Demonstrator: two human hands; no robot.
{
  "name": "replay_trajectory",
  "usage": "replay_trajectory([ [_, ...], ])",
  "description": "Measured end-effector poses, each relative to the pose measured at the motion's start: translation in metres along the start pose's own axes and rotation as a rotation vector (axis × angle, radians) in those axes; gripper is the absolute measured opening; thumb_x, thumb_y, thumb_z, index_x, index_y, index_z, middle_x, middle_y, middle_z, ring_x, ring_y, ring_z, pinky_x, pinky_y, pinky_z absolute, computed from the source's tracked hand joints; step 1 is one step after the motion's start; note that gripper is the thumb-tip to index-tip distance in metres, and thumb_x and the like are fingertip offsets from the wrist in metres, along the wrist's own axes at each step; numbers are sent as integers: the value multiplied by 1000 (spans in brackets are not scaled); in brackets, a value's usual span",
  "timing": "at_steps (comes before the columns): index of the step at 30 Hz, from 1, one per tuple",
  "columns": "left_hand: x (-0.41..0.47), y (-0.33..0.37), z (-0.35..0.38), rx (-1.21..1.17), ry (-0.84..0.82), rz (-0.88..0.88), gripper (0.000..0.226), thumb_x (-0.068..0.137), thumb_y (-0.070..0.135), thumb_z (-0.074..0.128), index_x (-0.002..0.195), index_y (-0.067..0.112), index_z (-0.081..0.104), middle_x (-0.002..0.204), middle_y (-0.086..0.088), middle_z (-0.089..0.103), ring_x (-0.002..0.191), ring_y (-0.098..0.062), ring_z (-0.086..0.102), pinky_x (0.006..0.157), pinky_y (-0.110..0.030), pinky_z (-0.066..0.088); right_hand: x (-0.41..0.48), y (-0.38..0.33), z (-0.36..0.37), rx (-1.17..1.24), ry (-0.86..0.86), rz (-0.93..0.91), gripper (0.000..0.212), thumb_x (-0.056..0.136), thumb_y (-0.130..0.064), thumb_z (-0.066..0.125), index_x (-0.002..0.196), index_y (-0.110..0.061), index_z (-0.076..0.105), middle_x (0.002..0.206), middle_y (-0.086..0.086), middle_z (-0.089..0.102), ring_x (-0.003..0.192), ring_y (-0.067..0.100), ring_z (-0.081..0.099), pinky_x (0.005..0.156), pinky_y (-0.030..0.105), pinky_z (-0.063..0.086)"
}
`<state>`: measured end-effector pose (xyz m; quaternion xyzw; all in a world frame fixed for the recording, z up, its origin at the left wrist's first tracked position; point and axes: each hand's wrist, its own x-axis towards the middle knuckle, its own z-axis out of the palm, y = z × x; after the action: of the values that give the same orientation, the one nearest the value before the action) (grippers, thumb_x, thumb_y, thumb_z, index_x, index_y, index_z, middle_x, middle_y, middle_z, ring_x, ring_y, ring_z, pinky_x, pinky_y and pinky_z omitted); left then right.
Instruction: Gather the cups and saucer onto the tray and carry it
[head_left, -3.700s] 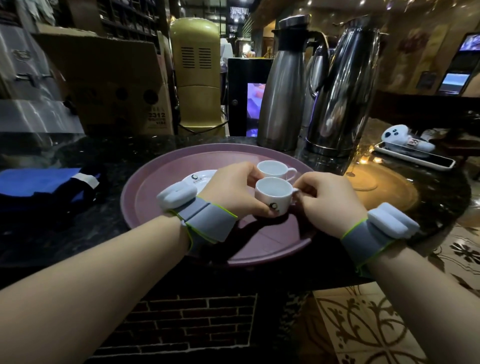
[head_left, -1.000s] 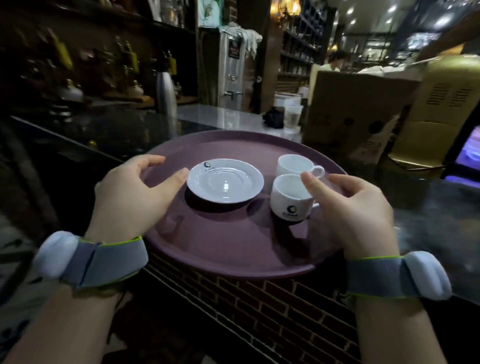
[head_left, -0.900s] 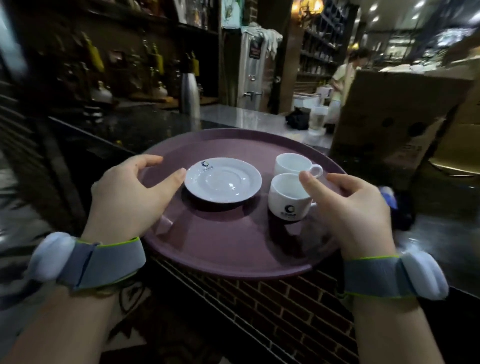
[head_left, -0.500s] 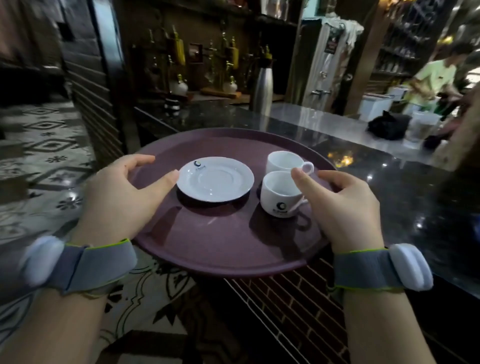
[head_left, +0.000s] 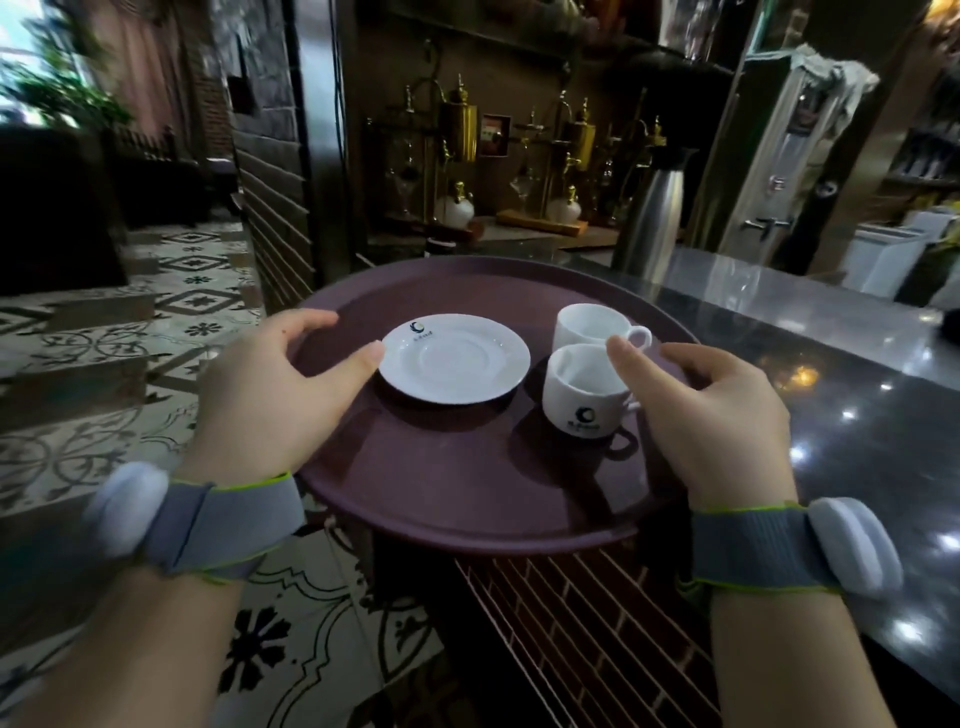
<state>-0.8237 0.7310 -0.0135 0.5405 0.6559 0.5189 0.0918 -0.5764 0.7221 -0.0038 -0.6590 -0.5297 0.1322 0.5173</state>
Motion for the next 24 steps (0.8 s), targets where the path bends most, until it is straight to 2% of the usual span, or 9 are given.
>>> replay_trajectory([
  [2, 23, -2, 14, 3, -8, 19, 50, 69, 50, 68, 114, 26, 63, 126, 2, 63, 118, -17, 54, 94, -30, 40, 19, 0, 12, -31, 7, 10, 65, 69, -65, 60, 115, -20, 65, 119, 2, 68, 116, 25, 57, 105, 48, 42],
  [6, 58, -6, 43, -7, -60, 25, 50, 70, 49, 68, 114, 27, 63, 126, 3, 63, 117, -16, 54, 86, -25, 37, 46, 3, 29, -59, 45, 69, 74, 59, -75, 55, 112, -24, 67, 113, 1, 70, 113, 26, 60, 100, 49, 47],
  [10, 101, -9, 84, -58, -152, 68, 49, 68, 51, 67, 111, 28, 64, 124, 3, 65, 116, -16, 56, 99, -32, 41, 71, 8, 44, -105, 156, 138, 76, 57, -74, 57, 113, -23, 66, 114, 1, 70, 116, 27, 57, 101, 49, 46],
  [13, 136, -6, 119, -98, -268, 124, 49, 69, 51, 67, 111, 27, 64, 122, 3, 66, 115, -17, 56, 99, -31, 40, 87, 11, 51, -174, 256, 181, 74, 60, -71, 56, 113, -21, 66, 115, 2, 70, 115, 26, 58, 104, 48, 42],
  [16, 159, -1, 149, -138, -371, 183, 48, 68, 51, 67, 110, 28, 64, 122, 1, 66, 115, -20, 56, 104, -38, 40, 95, 13, 53, -231, 369, 246, 72, 60, -72, 55, 112, -24, 67, 109, 1, 71, 115, 27, 57, 104, 46, 42],
  [18, 174, 3, 162, -174, -433, 208, 47, 68, 50, 68, 109, 27, 64, 122, -1, 66, 117, -20, 56, 104, -36, 40, 97, 12, 58, -268, 426, 287, 75, 58, -74, 53, 113, -24, 66, 106, 1, 72, 115, 29, 57, 103, 47, 43],
  [24, 203, 17, 201, -214, -650, 320, 54, 69, 51, 67, 117, 27, 61, 129, -4, 62, 121, -24, 53, 107, -39, 37, 96, 6, 66, -329, 608, 428, 77, 57, -74, 53, 113, -22, 66, 117, 1, 68, 117, 26, 56, 105, 47, 41],
])
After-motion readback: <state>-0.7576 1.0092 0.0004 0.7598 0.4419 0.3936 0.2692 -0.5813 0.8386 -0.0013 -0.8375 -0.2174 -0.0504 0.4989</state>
